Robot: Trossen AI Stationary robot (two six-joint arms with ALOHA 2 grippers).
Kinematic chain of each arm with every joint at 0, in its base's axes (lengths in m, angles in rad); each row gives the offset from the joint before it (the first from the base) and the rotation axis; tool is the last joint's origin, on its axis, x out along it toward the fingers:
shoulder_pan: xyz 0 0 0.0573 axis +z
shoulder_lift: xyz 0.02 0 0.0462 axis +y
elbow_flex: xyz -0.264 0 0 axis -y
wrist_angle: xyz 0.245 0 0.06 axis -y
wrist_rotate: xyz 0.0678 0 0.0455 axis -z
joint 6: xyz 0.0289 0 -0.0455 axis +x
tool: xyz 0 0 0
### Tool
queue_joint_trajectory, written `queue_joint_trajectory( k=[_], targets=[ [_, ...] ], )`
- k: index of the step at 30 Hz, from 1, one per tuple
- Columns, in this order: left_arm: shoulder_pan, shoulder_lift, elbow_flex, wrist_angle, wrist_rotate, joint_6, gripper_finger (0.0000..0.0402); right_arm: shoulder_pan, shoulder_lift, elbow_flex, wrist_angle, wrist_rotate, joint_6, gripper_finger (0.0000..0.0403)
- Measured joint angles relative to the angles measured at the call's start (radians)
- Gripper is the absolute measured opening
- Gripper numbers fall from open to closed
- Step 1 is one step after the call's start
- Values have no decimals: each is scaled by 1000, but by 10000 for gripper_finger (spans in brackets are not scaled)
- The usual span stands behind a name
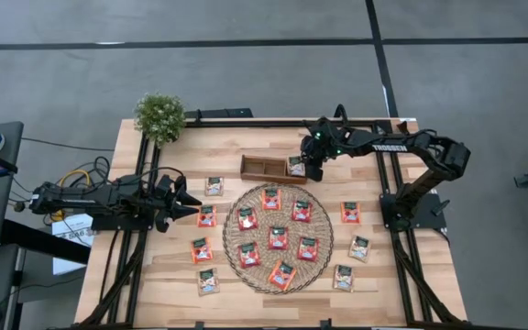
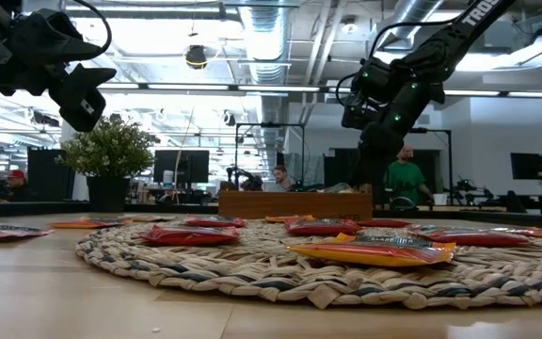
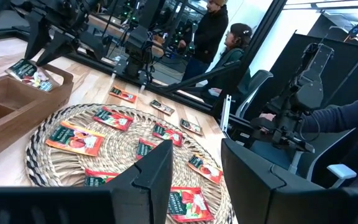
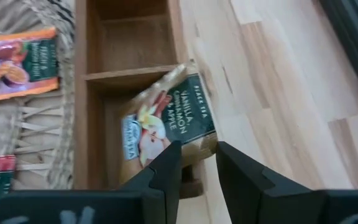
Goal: Pick & Place Tea
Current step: Put the brown tea bag into the right section of the wooden organizer
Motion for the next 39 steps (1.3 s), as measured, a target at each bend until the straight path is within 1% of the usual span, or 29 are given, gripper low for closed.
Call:
queue_joint_trajectory(
  k=[3, 16, 20, 29, 39],
  targets=[
    [0, 0, 0, 0, 0, 0, 128, 0, 0, 0, 0, -17, 0, 92],
    [0, 0, 0, 0, 0, 0, 128, 0, 0, 0, 0, -20, 19, 91],
    [0, 0, 0, 0, 0, 0, 128, 3, 0, 0, 0, -21, 26, 75],
    [0, 0, 0, 0, 0, 1, 128, 2, 0, 1, 0, -21, 27, 7],
    [0, 0, 0, 0, 0, 1, 128, 2, 0, 1, 1, -17, 64, 1]
  ],
)
